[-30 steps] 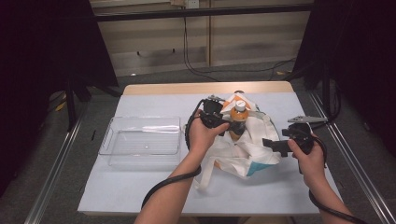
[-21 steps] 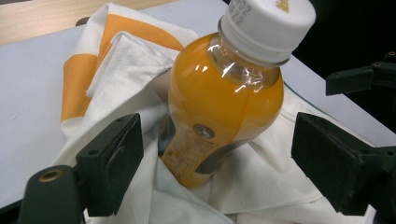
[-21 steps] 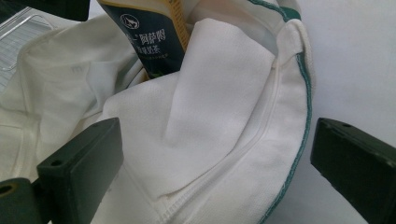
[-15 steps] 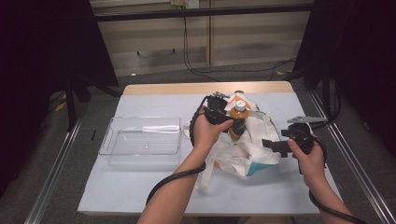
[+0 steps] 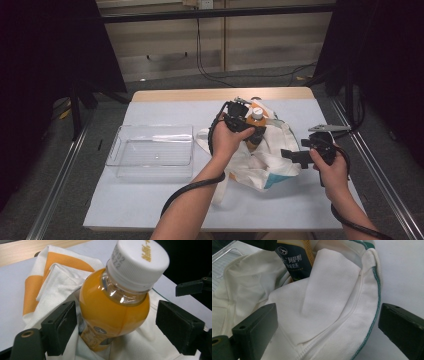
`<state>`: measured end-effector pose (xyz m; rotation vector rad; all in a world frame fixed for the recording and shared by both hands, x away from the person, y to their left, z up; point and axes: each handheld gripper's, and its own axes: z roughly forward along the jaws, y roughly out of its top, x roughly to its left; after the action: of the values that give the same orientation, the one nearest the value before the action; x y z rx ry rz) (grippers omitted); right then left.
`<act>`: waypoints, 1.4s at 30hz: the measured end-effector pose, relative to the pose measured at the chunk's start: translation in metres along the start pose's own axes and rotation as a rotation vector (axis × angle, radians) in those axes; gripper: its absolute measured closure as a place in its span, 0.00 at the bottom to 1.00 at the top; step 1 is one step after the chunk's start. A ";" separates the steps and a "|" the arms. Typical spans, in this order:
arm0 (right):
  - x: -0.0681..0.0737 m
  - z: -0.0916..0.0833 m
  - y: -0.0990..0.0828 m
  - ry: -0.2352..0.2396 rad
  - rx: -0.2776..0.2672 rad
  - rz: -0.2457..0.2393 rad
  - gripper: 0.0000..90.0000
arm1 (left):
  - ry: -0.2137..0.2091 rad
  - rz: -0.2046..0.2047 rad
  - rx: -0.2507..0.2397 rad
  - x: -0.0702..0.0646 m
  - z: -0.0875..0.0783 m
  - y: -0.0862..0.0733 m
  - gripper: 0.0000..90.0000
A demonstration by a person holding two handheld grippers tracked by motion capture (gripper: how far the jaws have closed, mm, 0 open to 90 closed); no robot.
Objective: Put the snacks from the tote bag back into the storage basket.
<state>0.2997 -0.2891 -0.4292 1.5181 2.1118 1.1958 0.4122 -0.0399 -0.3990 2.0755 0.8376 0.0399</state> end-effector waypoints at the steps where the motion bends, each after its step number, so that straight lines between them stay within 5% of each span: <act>1: 0.000 0.000 0.000 0.000 0.000 -0.001 0.03 | 0.002 0.008 0.003 0.000 0.000 0.001 0.19; 24: 0.000 0.001 0.000 0.007 0.003 -0.003 0.03 | 0.031 0.020 -0.001 -0.001 0.010 0.009 0.31; 42: 0.001 0.001 0.000 0.014 0.001 -0.004 0.03 | 0.052 0.025 0.061 -0.004 0.007 0.015 0.33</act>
<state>0.2997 -0.2881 -0.4296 1.5089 2.1237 1.2078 0.4200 -0.0532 -0.3912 2.1504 0.8543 0.0832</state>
